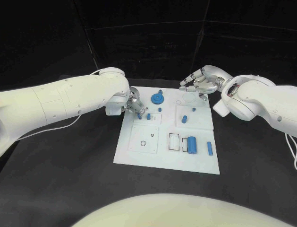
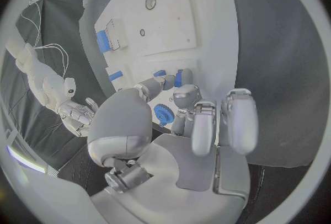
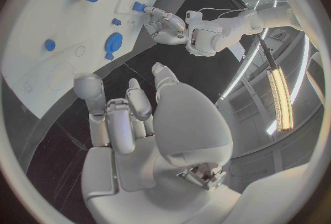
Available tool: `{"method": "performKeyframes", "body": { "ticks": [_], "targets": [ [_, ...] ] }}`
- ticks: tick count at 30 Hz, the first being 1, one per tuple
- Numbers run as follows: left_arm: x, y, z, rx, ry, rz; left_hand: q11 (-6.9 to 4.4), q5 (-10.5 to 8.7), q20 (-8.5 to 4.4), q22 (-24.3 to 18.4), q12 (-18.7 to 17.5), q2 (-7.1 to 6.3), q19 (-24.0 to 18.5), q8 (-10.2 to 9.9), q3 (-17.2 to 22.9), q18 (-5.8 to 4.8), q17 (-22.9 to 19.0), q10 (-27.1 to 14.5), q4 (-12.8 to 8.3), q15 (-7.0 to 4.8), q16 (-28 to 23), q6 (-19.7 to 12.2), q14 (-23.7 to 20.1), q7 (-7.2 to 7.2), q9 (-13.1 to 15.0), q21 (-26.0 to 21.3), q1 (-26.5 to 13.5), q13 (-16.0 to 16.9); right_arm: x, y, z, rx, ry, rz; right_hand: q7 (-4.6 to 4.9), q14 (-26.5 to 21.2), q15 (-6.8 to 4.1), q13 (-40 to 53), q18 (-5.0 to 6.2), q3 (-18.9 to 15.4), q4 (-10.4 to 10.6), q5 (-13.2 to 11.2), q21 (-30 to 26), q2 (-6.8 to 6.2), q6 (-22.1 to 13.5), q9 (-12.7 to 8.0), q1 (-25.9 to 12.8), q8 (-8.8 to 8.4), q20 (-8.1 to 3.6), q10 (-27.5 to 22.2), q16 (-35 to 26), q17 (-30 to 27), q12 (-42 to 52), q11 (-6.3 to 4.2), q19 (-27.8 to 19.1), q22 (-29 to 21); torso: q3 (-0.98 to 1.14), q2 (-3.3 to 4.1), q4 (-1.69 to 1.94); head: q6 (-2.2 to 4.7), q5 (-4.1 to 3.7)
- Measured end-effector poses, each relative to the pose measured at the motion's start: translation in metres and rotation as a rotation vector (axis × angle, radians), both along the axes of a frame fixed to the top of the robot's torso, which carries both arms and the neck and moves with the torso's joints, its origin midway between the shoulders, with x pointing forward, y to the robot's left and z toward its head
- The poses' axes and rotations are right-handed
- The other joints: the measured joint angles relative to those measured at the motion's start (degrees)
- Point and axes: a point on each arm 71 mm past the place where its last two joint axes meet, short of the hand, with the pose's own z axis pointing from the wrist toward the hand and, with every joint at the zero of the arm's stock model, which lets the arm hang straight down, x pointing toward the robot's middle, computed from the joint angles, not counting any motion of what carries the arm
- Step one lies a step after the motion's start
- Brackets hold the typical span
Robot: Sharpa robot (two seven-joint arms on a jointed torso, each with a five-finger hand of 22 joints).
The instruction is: Assemble the parts on the task board
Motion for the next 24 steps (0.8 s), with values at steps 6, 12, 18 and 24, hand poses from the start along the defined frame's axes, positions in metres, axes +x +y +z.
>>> {"method": "performKeyframes", "body": {
  "ticks": [6, 12, 18, 24],
  "targets": [
    [0.0003, -0.0008, -0.0001, -0.001, -0.008, 0.004, -0.28, -0.02, 0.00, 0.00, -0.01, 0.22, 0.00, -0.01, 0.00, 0.00, 0.00, 0.35, 0.00, 0.00, 0.00, 0.25, 0.00, 0.05, -0.01, 0.00, -0.22, -0.12, -0.0001, -0.0001, 0.0000, 0.000, 0.000, 0.000, 0.00, 0.00, 0.00, 0.00, -0.01, 0.00, 0.00, 0.00, 0.00, 0.00, 0.00, 0.00, 0.00, 0.00, 0.00, 0.00, 0.00, 0.04, 0.00, 0.00, 0.00, 0.00, -0.02, 0.01, 0.00, 0.01, 0.03],
    [0.0002, -0.0014, 0.0001, 0.001, -0.011, 0.001, -0.32, -0.05, 0.00, 0.00, -0.01, 0.22, 0.00, -0.02, 0.00, 0.00, 0.00, 0.52, -0.01, 0.00, 0.00, 0.29, 0.00, 0.04, -0.11, 0.00, -0.22, -0.20, -0.0001, 0.0000, 0.0000, 0.000, 0.000, 0.001, 0.00, 0.00, 0.00, 0.00, 0.00, 0.00, 0.00, 0.00, 0.00, 0.00, 0.00, 0.00, 0.00, 0.00, 0.00, 0.00, 0.00, 0.04, 0.00, 0.00, 0.00, 0.00, -0.03, 0.04, 0.00, -0.07, -0.01],
    [0.0000, -0.0018, 0.0004, 0.008, -0.007, -0.007, -0.32, -0.07, 0.00, 0.00, -0.01, 0.22, 0.00, -0.24, 0.00, 0.00, 0.00, 0.53, -0.01, 0.00, 0.00, 0.38, 0.00, -0.04, -0.12, 0.00, -0.22, -0.29, -0.0001, -0.0001, 0.0000, 0.000, 0.000, 0.001, 0.00, 0.00, 0.00, 0.00, 0.00, 0.00, 0.00, 0.00, 0.00, 0.00, 0.00, 0.00, 0.00, 0.00, 0.00, 0.00, 0.00, 0.04, 0.00, 0.00, 0.00, 0.01, -0.03, 0.05, 0.00, -0.18, -0.05],
    [-0.0002, -0.0023, 0.0005, 0.017, 0.000, -0.016, -0.33, 0.01, 0.00, 0.00, -0.01, 0.22, 0.00, -0.18, 0.00, 0.00, 0.00, 0.54, -0.01, 0.01, 0.00, 0.39, -0.01, -0.04, -0.11, 0.00, -0.22, -0.29, -0.0001, -0.0002, -0.0001, 0.000, 0.001, 0.001, 0.00, 0.00, 0.00, 0.00, 0.00, 0.00, 0.00, 0.00, 0.00, 0.00, 0.00, 0.00, 0.00, 0.00, 0.00, 0.00, 0.00, 0.03, 0.00, 0.00, 0.00, 0.00, -0.03, 0.05, 0.00, -0.23, -0.06]
  ]
}}
